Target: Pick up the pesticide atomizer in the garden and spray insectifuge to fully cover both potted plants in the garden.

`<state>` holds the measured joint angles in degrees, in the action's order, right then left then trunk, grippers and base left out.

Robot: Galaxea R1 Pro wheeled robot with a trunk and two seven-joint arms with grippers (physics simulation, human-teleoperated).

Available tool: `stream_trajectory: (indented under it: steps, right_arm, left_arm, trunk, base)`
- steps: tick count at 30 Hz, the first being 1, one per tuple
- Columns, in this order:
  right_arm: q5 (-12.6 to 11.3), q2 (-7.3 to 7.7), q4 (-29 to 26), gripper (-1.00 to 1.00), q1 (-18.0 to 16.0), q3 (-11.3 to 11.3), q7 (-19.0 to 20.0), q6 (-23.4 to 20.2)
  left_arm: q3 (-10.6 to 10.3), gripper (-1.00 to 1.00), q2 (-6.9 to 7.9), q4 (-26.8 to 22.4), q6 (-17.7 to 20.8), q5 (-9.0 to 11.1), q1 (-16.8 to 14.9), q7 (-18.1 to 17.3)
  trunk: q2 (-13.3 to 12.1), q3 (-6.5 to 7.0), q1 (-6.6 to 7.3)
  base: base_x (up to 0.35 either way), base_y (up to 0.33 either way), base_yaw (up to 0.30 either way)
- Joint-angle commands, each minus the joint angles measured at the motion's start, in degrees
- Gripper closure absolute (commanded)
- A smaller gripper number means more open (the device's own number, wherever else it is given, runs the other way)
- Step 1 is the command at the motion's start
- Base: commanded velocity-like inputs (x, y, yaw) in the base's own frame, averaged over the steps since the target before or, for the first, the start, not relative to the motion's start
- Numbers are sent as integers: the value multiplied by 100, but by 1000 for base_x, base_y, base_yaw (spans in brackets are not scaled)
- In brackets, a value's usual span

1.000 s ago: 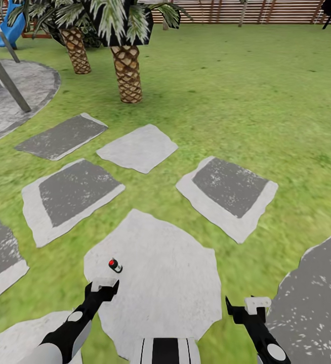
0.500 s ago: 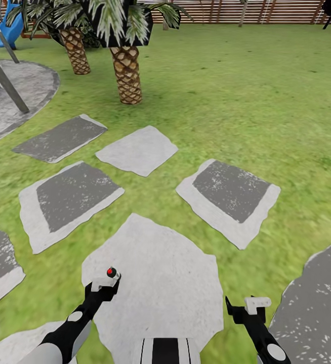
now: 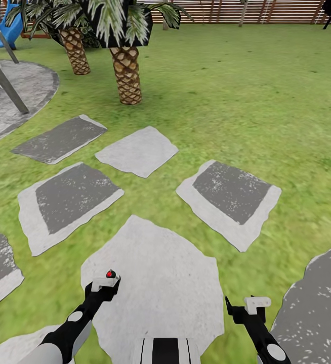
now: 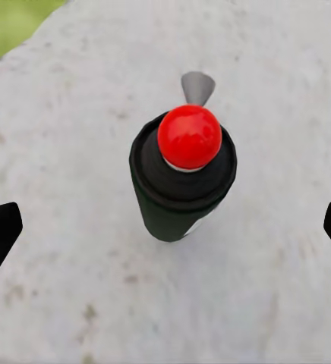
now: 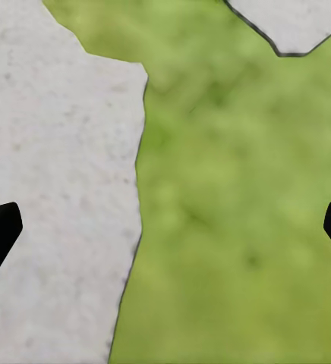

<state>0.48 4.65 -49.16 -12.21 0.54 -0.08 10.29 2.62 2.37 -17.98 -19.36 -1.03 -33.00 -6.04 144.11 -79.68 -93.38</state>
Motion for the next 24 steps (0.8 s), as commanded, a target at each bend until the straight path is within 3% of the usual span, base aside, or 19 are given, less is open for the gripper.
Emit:
stream_trajectory:
  steps: [1,4,9,24]
  right_arm:
    - [5,0,3,-100,-3,3,-1,16]
    - [5,-1,3,-100,-4,4,1,16]
    - [5,-2,3,-100,-2,7,-1,16]
    - [5,-2,3,-100,-3,7,-1,16]
  left_arm:
    - [29,-100,-1,5,-16,-13,-3,-36]
    - [22,-100,-1,5,-16,-19,-5,-38]
    - [20,-100,0,5,-16,-20,2,-38]
    - [1,-100,24,5,-15,-18,3,-38]
  trunk:
    - [1,-3,1]
    - [1,-4,1]
    - [8,-147,-12]
    - [8,-163,-12]
  base:
    - [4,0,0]
    - [1,0,0]
    - [0,0,0]
    - [50,0,0]
